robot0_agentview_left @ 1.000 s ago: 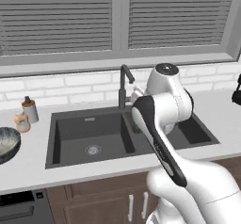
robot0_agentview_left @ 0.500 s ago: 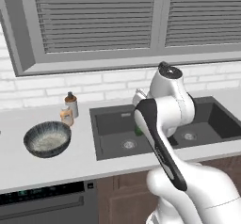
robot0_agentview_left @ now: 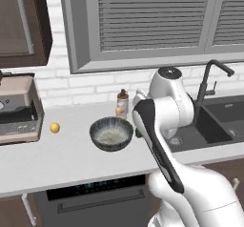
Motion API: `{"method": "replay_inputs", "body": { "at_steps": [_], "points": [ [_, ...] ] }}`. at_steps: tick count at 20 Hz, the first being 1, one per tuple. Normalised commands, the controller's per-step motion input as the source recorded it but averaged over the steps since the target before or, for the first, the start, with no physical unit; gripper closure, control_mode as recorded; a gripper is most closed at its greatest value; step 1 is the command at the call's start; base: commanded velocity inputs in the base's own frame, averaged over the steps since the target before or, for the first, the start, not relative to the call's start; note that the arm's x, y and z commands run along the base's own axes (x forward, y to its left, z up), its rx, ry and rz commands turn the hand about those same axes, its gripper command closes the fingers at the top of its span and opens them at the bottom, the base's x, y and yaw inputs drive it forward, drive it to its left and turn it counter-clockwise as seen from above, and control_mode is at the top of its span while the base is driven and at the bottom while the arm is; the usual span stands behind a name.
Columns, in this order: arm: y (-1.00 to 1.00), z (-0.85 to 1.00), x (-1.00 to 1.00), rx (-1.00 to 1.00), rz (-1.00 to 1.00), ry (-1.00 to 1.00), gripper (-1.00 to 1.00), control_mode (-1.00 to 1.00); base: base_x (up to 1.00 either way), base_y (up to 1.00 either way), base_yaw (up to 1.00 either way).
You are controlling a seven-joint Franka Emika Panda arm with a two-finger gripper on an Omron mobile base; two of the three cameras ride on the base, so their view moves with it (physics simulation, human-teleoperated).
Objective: Pick the broccoli from the sink and place it in the bowl. Then pick the bowl and place it in the microwave. Then close the microwave door and press the start button.
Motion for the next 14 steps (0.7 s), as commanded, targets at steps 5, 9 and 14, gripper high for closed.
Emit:
{"method": "replay_inputs", "body": {
  "at_steps": [5, 9, 14],
  "points": [
    [0.00, 0.00, 0.00, 0.00, 0.00, 0.00, 1.00, 1.00, 0.64, 0.18, 0.00],
    [0.20, 0.00, 0.70, 0.09, 0.00, 0.08, 1.00, -1.00, 0.22, 0.05, 0.00],
    [0.47, -0.19, 0.76, 0.17, 0.00, 0.14, 1.00, -1.00, 0.00, 0.00, 0.00]
  ]
}}
